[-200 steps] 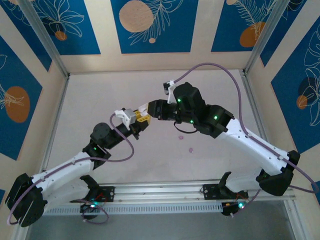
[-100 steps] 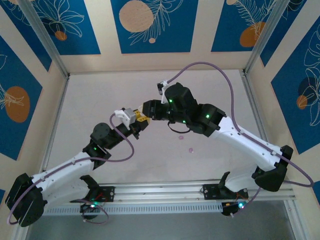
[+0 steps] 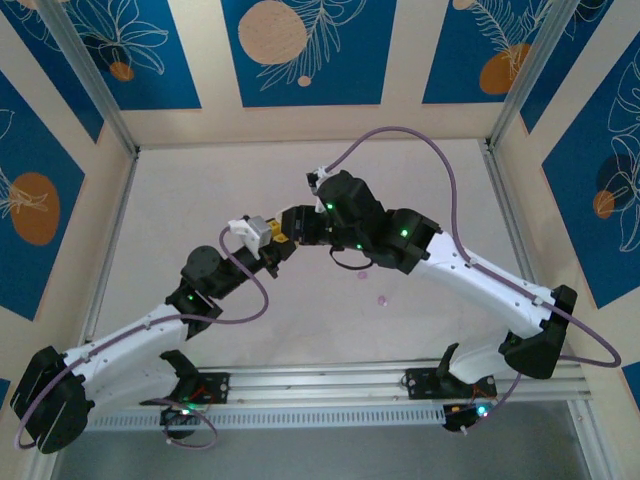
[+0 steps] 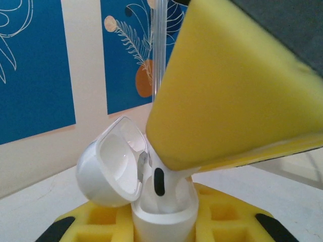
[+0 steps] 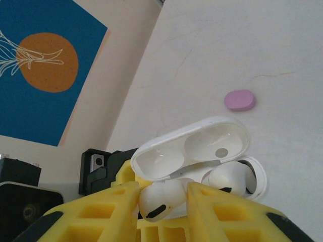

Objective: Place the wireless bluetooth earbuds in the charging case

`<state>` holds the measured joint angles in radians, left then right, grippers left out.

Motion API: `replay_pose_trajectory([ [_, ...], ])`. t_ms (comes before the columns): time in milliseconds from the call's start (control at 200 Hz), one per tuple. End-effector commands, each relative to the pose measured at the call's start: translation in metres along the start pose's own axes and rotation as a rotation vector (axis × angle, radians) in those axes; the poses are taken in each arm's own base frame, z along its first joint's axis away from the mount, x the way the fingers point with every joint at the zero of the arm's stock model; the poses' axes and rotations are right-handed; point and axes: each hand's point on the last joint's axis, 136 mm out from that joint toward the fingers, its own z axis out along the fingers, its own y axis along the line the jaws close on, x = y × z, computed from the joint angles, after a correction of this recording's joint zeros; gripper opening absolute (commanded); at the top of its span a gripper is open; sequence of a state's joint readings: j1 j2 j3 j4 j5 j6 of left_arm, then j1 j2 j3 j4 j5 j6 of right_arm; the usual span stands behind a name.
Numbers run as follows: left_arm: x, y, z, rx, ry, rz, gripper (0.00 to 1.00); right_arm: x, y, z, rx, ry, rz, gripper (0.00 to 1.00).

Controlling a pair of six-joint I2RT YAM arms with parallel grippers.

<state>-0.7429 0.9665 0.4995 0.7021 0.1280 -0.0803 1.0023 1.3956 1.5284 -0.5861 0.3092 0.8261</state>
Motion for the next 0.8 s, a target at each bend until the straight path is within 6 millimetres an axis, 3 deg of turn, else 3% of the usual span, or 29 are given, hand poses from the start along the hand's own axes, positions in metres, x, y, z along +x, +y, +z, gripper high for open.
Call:
replay_pose_trajectory([
  [0,-0.020,-0.003,-0.001,0.002,-0.076,-0.012,0.17,0.000,-0.001,-0.003,0.033,0.006,-0.026,0.33],
  [340,-0.020,-0.009,-0.001,0.033,-0.069,-0.007,0.17,-0.005,0.007,-0.009,0.016,0.005,-0.044,0.41],
  [655,-0.014,-0.006,-0.005,0.016,-0.039,0.007,0.18,-0.023,0.035,-0.041,-0.101,-0.036,-0.085,0.45],
  [720,-0.010,-0.007,-0.006,0.022,-0.024,0.014,0.18,-0.029,0.034,-0.047,-0.106,-0.053,-0.099,0.45],
  [795,-0.006,-0.011,-0.009,0.043,-0.004,0.030,0.17,-0.039,0.019,-0.051,-0.076,-0.062,-0.082,0.45],
])
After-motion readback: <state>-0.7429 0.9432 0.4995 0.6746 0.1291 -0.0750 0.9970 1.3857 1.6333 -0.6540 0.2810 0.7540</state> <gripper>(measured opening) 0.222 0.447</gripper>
